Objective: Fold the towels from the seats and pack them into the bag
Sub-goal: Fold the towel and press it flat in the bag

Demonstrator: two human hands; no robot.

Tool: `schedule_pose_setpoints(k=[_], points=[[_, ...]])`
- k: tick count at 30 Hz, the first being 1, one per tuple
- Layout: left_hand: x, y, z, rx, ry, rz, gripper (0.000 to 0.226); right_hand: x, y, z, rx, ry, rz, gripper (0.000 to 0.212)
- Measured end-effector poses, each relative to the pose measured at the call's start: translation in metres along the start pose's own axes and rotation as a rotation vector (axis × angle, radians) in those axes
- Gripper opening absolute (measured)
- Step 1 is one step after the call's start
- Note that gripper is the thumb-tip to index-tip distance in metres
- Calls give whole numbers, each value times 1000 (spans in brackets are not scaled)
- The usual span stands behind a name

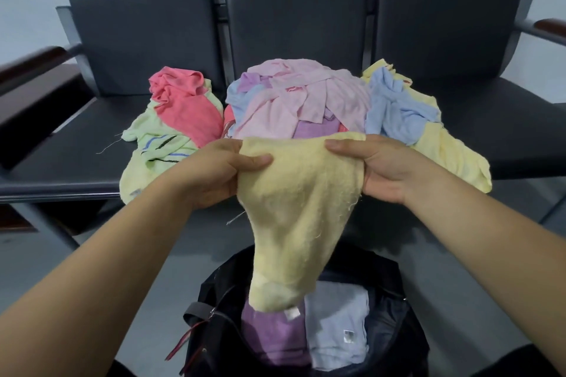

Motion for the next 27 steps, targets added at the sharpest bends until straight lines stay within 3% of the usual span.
schedule_pose_setpoints(k=[2, 4, 6, 9, 12, 15, 18, 23, 27], points=[[3, -6, -1, 50, -5, 48, 16, 0, 0, -2, 17, 27, -49, 46], [1, -10, 0, 111, -15, -7, 18, -3, 3, -5, 16, 37, -58, 41], [0, -8, 1, 130, -25, -135, 19, -11, 7, -7, -25, 3, 89, 36], [6, 0, 3, 56, 49, -280, 30, -25, 9, -11, -114, -85, 307, 44], [9, 0, 5, 14, 99, -316, 34, -23, 7, -14, -87, -64, 43, 32], [4, -9, 5, 62, 97, -86, 25, -24, -7, -13, 61, -80, -113, 38], [5, -14, 2, 104, 118, 102, 25, -23, -14, -10, 126, -92, -89, 41], [16, -14, 1, 196, 219, -22, 37, -28, -5, -8, -25, -132, 178, 28], [25, -13, -1, 146, 304, -17, 17, -35, -11, -9, 83, -232, -98, 12]])
Point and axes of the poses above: each hand's wrist, its own z-axis towards the middle knuckle, its own y-axis out of the palm, x = y × z, the point moved 5 cm from there along z, towards the middle knuckle, and after that the axes turned 5 degrees about y, right-handed, at the moved point
